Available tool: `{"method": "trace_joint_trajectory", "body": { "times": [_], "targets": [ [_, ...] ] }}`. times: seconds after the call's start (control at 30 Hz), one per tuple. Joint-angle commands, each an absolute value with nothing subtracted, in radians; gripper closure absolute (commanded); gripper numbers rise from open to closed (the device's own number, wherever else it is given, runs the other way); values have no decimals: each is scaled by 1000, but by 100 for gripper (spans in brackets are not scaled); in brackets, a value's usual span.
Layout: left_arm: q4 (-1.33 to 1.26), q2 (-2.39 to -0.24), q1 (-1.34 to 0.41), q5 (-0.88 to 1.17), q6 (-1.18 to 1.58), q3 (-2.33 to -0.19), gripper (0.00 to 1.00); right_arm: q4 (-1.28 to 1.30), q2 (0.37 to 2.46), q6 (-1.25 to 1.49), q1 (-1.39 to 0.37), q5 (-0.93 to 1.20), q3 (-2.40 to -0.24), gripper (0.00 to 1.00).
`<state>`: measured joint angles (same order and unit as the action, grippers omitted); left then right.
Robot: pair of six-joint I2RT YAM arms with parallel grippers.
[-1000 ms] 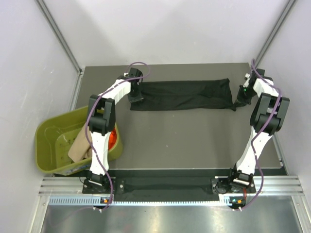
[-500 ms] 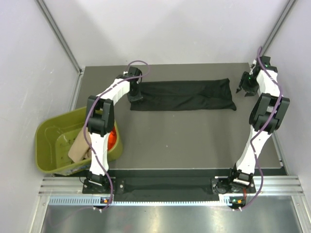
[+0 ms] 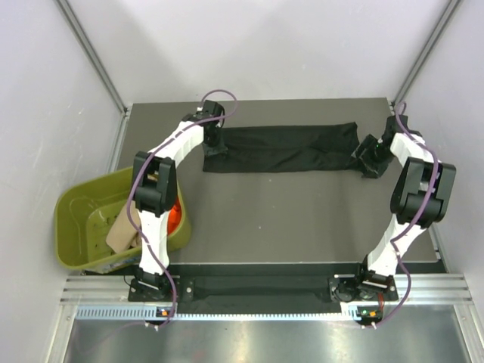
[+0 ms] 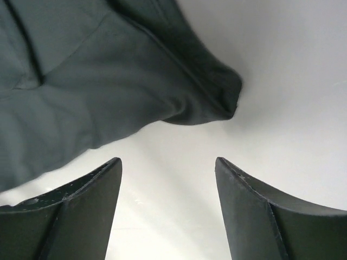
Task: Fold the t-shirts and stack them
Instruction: Fold the tshirt
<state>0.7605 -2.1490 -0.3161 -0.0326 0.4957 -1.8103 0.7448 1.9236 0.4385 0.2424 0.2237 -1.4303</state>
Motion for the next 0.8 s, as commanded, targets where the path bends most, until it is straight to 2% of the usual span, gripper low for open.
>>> {"method": "trace_joint_trajectory", "body": {
  "times": [0.0,0.17,0.4,0.53,0.77],
  "targets": [
    [759,-2066,-334,-6,495,-1801,69,560,1855,596,241,287,-1381,30],
    [756,-2033,-347,-5,499,-1761,69,480,1848,652,244,299,-1289,31],
    [750,-1980,-357,31,495,-1697,69,443,1893,663,265,301,-1273,34],
    [746,-1954,-360,31,494,-1658,69,385,1911,666,288,295,-1247,41],
    [752,-1925,-367,31,489,-1640,69,331,1950,709,295,299,-1226,46]
  ]
}}
